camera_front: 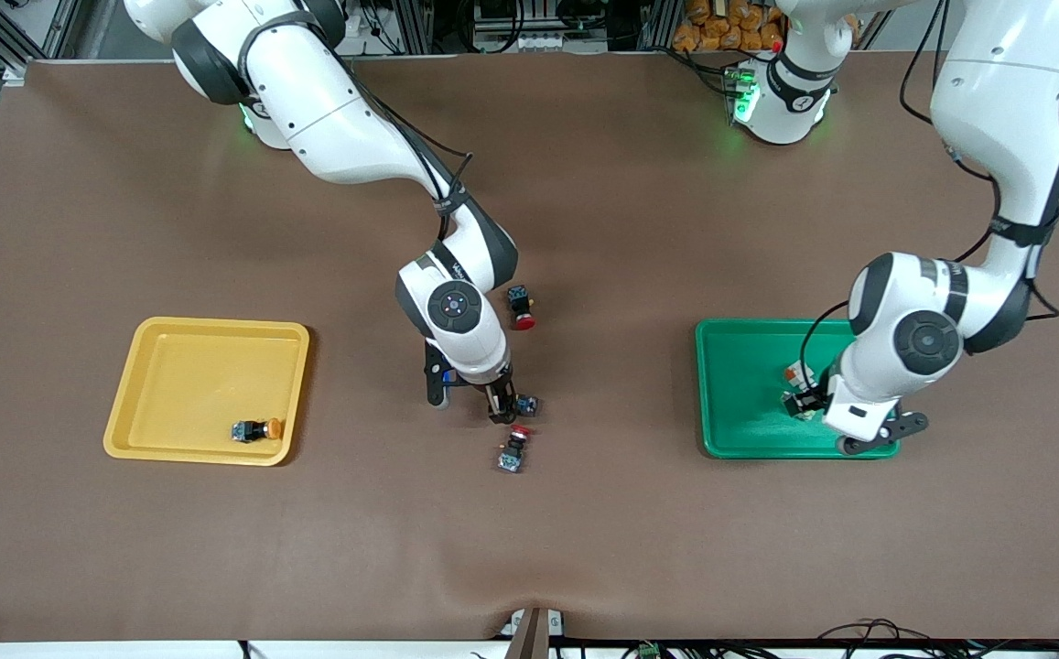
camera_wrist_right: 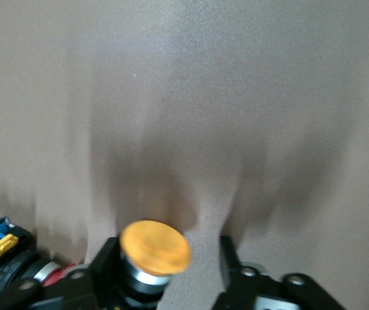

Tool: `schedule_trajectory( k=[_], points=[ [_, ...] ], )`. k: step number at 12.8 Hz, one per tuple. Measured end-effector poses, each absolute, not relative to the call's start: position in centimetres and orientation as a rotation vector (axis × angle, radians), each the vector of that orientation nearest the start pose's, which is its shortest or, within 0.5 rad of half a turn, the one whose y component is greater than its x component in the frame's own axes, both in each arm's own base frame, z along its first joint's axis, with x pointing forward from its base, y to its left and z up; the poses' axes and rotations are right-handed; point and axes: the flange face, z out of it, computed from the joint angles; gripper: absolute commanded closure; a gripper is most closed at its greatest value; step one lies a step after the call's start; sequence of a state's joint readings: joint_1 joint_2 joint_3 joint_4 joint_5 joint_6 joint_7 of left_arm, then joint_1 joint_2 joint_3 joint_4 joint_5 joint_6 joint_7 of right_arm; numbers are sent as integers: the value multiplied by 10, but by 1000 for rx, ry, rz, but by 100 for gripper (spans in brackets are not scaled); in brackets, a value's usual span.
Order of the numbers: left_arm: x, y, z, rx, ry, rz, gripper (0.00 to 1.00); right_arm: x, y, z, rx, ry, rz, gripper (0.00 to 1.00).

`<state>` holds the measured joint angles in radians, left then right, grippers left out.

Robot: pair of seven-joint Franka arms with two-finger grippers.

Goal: Place green and yellow buttons in trays

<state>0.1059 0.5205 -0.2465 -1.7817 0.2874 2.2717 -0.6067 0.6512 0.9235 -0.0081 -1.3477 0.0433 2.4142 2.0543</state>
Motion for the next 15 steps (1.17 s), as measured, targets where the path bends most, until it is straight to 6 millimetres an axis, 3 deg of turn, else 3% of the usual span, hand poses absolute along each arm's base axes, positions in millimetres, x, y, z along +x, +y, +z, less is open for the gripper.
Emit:
schedule_trajectory(
  k=[3,6,9,10,12,15],
  points=[
    [652,-60,361,-2991,-352,-139,0,601,453,182,-2261,1963,-24,100],
    [636,-49,460,-2944,-231,-169,0,606,448,190,-2274,1970,-44,100],
    [611,-42,544,-2971,-200,-133,0,615,430,223,-2371,1991,-36,100],
    [602,-40,565,-3000,-196,-111,0,620,418,243,-2438,1972,-21,100],
    [589,-30,595,-3023,-173,-103,0,634,374,291,-2582,1897,37,100],
    [577,-29,615,-3054,-149,-120,0,655,279,364,-2727,1718,224,100]
  ],
)
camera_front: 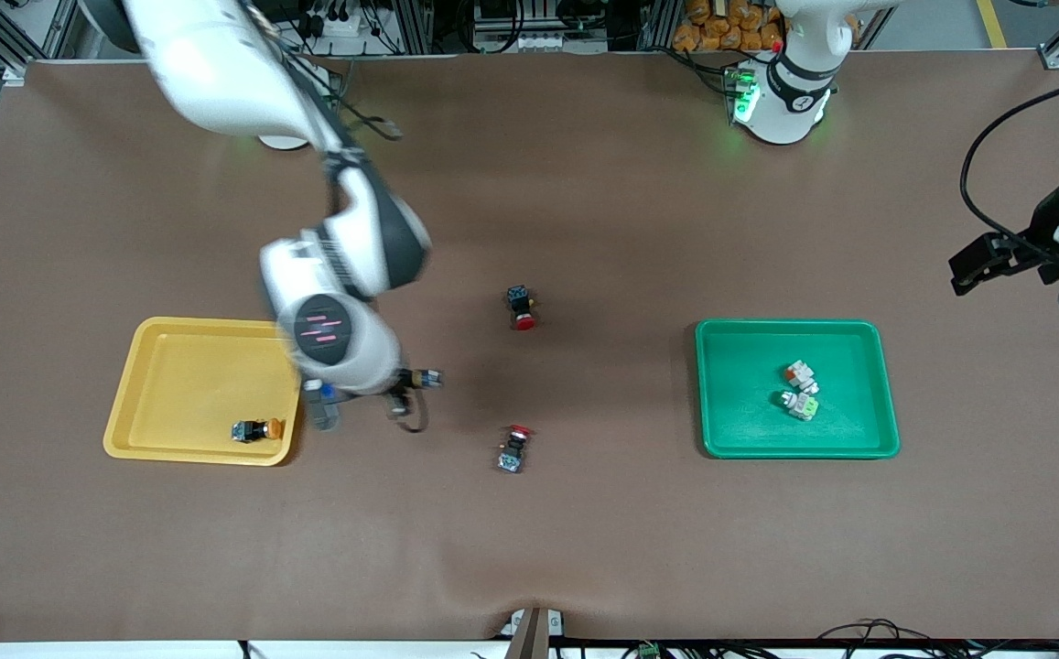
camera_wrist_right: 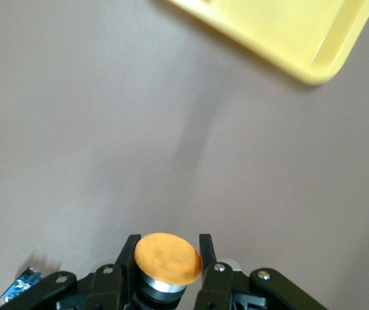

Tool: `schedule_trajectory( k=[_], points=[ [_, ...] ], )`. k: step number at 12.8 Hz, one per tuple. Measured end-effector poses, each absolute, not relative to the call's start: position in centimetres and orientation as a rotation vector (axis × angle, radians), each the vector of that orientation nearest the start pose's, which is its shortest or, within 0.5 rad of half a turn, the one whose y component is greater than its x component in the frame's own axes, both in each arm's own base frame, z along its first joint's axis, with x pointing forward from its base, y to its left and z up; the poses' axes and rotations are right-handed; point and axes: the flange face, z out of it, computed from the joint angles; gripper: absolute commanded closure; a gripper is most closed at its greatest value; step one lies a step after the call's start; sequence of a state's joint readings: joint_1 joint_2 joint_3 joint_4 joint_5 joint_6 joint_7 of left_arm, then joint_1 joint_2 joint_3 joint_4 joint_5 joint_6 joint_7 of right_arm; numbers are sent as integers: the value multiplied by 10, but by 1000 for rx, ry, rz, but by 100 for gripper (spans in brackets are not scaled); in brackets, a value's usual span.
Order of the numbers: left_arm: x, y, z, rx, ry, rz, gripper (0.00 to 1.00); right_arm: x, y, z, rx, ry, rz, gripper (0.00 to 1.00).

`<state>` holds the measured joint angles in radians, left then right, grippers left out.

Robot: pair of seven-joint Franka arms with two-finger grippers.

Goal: Place green and yellow buttons in trays
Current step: 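Carry the yellow button to the yellow tray and open the right gripper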

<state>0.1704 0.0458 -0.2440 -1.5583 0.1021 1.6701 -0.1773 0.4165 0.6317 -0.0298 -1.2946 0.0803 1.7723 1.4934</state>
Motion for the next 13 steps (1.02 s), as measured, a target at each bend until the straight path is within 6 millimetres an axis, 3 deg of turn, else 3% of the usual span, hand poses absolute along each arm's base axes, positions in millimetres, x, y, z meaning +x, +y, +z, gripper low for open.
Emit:
schedule_trajectory(
  k=[2,3,5,6,10,13],
  points=[
    [569,-33,626,-3070,-127,-129,0,670,192,395,-2760,1558,391,100],
    [564,-34,633,-3079,-121,-130,0,675,145,400,-2771,1476,452,100],
    [553,-34,645,-3111,-136,-130,0,679,67,397,-2806,1303,536,100],
    [548,-30,650,-3117,-142,-118,0,678,38,392,-2824,1221,565,100],
    [537,-18,656,-3130,-171,-71,0,668,-46,368,-2868,936,622,100],
    [532,-25,647,-3128,-149,11,0,663,-73,344,-2924,820,603,100]
  ],
)
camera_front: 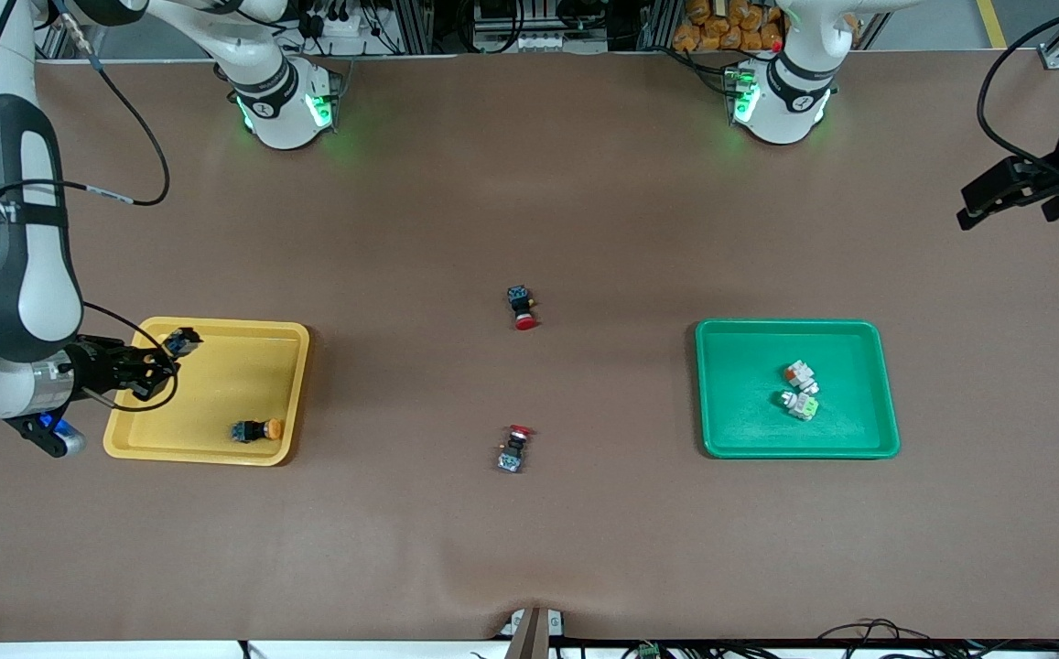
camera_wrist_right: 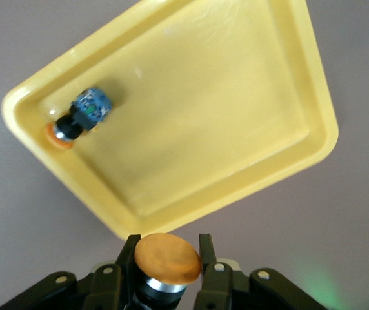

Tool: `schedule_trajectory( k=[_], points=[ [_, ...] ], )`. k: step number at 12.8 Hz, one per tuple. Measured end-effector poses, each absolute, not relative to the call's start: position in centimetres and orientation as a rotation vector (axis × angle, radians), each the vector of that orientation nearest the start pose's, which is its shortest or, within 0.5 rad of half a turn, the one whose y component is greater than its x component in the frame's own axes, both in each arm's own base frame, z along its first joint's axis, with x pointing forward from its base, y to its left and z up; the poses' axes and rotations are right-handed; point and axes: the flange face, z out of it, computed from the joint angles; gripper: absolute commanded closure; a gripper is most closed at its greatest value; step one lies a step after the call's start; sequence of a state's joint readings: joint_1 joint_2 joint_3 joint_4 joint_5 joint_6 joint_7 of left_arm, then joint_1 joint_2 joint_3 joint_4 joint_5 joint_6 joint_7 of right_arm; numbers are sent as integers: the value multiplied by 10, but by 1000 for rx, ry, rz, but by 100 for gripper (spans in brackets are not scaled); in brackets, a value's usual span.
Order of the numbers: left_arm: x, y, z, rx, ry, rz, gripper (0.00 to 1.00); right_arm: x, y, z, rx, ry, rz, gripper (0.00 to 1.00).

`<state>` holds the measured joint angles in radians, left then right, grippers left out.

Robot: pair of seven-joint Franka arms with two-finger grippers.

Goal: Place green and yellow buttons in trays

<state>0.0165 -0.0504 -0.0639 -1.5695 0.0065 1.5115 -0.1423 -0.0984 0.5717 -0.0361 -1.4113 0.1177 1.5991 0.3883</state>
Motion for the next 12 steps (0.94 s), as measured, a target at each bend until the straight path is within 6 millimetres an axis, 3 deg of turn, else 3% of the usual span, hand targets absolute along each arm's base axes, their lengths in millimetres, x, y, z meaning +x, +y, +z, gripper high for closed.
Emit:
schedule_trajectory(
  k=[1,2,3,6,8,10,12],
  points=[
    [532,-27,646,-3127,-144,19,0,661,-80,333,-2938,792,593,83],
    [532,-28,645,-3127,-142,22,0,658,-87,323,-2949,748,586,38],
    [532,-28,645,-3127,-143,23,0,656,-93,317,-2958,686,589,0],
    [532,-28,645,-3127,-143,27,0,654,-98,316,-2967,605,589,0],
    [532,-28,642,-3126,-143,37,0,654,-94,327,-2971,582,572,0],
    [534,-28,634,-3125,-143,61,0,652,-90,358,-2977,566,529,0],
    [535,-31,631,-3124,-134,70,0,644,-86,406,-2982,529,480,0]
  ],
)
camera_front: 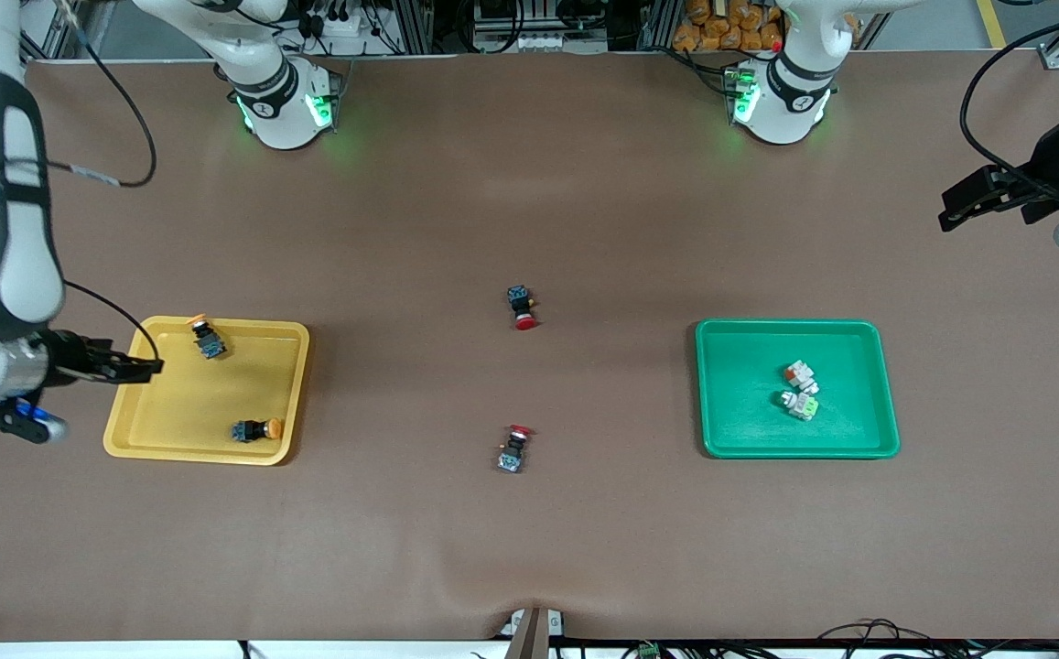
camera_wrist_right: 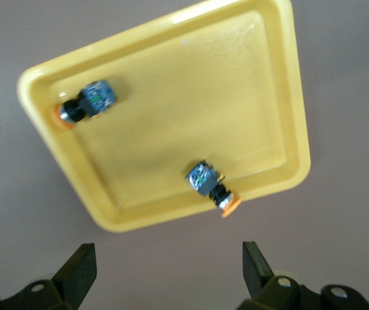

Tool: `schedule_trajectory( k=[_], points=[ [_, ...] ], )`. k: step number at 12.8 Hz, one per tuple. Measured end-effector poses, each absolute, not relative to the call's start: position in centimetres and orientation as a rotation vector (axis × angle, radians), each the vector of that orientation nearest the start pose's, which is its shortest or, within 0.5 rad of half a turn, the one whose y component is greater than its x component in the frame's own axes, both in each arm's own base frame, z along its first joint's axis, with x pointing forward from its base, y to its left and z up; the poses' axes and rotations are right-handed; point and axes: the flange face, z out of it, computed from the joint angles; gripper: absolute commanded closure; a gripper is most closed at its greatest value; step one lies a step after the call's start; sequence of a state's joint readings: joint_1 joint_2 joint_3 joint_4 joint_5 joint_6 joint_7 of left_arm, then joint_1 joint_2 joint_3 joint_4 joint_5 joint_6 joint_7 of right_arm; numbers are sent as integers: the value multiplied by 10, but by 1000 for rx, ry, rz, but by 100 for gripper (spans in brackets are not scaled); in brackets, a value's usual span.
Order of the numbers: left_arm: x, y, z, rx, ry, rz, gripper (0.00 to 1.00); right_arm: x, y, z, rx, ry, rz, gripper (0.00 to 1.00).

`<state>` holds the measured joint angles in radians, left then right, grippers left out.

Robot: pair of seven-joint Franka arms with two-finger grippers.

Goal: Place green and yellow buttons in trays

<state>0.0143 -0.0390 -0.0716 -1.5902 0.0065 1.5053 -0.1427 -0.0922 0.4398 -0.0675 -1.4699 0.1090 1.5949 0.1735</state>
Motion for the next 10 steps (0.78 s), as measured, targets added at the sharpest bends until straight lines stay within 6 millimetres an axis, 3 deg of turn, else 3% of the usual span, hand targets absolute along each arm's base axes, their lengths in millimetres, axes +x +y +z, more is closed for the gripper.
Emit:
schedule_trajectory(
  k=[6,10],
  points=[
    [532,-55,632,-3119,-158,66,0,595,-72,550,-3012,271,289,0],
    [528,-54,635,-3117,-162,73,0,551,-37,620,-3076,153,231,0]
  ],
)
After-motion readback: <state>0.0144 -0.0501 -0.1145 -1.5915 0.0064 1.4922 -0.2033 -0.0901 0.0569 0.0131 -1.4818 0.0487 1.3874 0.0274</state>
